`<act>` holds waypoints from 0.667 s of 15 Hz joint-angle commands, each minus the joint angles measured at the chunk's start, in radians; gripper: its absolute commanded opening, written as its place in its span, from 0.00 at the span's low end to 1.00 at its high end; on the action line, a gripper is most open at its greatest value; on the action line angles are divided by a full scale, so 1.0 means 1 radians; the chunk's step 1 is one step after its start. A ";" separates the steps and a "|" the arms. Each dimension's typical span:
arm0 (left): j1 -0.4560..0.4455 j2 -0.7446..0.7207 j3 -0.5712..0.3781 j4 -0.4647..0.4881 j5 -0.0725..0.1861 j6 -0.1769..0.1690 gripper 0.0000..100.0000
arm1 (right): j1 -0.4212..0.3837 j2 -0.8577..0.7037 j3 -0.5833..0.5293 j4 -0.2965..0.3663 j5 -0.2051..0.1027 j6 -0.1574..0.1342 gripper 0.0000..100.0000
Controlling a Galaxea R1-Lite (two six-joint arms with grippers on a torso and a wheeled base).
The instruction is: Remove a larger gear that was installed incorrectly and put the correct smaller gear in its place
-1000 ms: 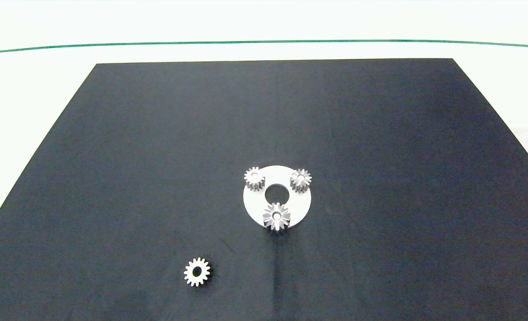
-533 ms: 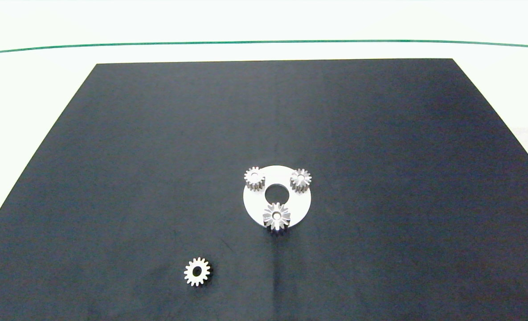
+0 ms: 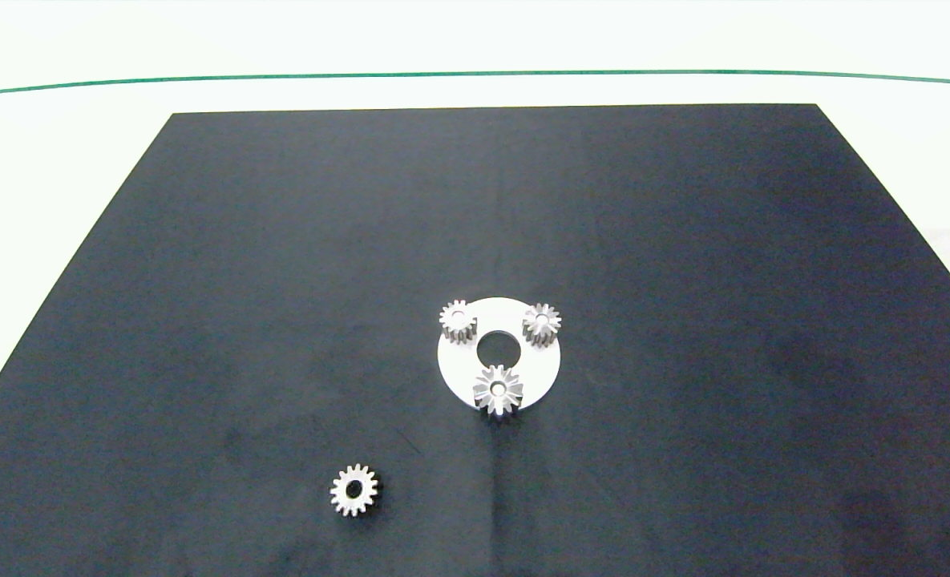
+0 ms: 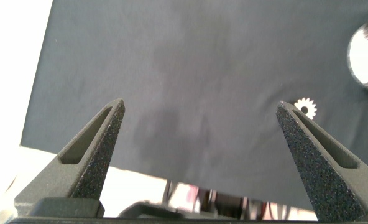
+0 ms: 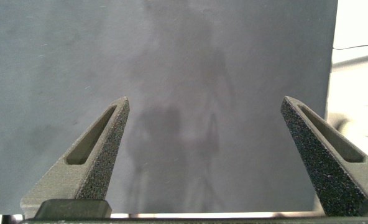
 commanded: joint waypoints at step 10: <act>-0.042 0.564 -0.344 0.230 0.000 -0.014 1.00 | 0.142 0.387 -0.343 0.392 -0.034 -0.028 1.00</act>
